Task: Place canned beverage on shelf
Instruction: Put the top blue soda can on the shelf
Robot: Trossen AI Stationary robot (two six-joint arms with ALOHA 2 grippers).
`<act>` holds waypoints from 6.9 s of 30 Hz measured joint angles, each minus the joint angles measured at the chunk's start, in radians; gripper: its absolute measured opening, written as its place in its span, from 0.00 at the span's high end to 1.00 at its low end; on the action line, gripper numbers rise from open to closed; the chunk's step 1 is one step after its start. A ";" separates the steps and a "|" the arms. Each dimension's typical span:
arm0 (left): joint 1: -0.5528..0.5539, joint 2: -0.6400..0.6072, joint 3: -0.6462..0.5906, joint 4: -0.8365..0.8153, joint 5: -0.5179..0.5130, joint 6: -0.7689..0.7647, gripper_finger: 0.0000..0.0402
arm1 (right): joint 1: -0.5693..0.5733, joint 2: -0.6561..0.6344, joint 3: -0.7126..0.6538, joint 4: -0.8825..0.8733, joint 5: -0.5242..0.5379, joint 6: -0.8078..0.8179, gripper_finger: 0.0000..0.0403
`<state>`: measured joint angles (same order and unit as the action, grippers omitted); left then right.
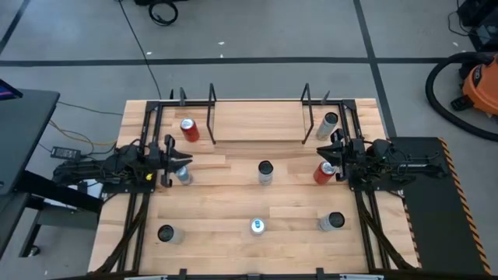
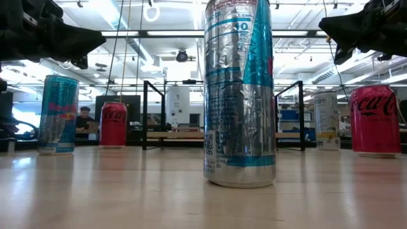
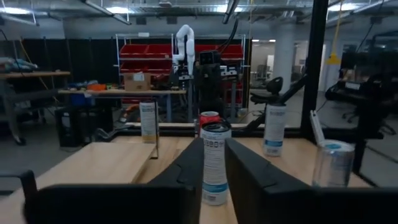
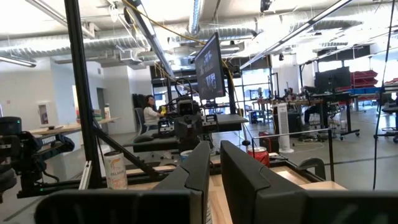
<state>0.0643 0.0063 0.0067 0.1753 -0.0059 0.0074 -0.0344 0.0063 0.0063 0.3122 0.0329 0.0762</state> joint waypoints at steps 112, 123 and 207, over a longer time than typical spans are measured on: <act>-0.001 0.613 0.834 -1.089 -0.034 -0.260 0.33 | 0.000 0.000 0.000 0.000 0.000 0.000 0.88; -0.001 0.657 0.834 -1.147 -0.033 -0.289 0.33 | 0.000 0.000 0.000 0.000 0.000 0.000 0.88; -0.061 0.973 0.835 -1.282 -0.076 -0.325 0.33 | 0.000 0.000 0.000 0.075 0.104 0.000 0.88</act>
<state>0.0032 0.9791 0.8420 -1.1065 -0.0820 -0.3180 -0.0342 0.0063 0.0067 0.3870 0.1368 0.0760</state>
